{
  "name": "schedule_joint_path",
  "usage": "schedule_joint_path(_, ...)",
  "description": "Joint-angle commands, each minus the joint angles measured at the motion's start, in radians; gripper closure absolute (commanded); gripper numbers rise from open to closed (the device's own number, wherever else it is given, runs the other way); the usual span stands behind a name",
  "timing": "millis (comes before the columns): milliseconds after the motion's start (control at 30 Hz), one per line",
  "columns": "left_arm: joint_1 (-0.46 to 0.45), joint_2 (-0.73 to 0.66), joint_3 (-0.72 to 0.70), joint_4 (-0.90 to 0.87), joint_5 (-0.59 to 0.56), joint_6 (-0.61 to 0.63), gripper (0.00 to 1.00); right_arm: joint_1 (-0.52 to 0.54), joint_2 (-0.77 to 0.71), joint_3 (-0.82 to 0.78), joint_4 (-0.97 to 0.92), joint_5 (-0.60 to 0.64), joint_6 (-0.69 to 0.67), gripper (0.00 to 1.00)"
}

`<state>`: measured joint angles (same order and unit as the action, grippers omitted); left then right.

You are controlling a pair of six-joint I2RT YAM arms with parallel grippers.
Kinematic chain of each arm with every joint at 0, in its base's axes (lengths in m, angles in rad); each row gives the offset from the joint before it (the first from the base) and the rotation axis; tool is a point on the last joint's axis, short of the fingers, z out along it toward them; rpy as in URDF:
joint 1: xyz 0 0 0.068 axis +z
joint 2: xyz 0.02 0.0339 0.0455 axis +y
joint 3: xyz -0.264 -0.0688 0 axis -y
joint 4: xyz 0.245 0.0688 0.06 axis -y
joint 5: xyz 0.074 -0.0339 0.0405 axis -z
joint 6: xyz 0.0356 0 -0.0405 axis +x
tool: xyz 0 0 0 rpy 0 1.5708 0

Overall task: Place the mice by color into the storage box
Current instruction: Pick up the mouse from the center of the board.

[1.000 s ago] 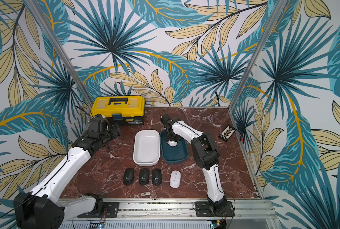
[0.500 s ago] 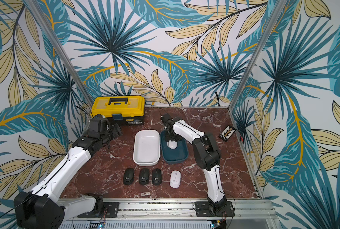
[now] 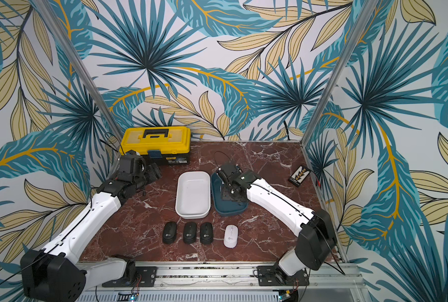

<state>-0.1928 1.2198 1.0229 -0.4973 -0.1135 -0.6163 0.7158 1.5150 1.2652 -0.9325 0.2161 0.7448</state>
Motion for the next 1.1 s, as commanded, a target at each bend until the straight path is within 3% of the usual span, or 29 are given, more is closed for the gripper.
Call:
schedule_joint_path(0, -0.003, 0.012, -0.014, 0.025, 0.012, 0.006, 0.17, 0.05, -0.029, -0.094, -0.012, -0.024, 0.184, 0.26)
schedule_joint_path(300, -0.003, 0.012, -0.011, 0.015, 0.021, 0.007, 0.17, 0.202, -0.02, -0.233, 0.036, -0.081, 0.331, 0.24)
schedule_joint_path(433, -0.003, 0.012, -0.011, 0.012, 0.025, 0.004, 0.17, 0.213, -0.014, -0.294, 0.089, -0.095, 0.369, 0.24)
schedule_joint_path(533, -0.003, 0.012, -0.011, 0.011, 0.026, 0.006, 0.17, 0.213, 0.01, -0.31, 0.118, -0.102, 0.368, 0.18)
schedule_joint_path(1067, -0.003, 0.023, -0.011, 0.011, 0.028, 0.003, 0.17, 0.212, 0.048, -0.352, 0.151, -0.12, 0.377, 0.18)
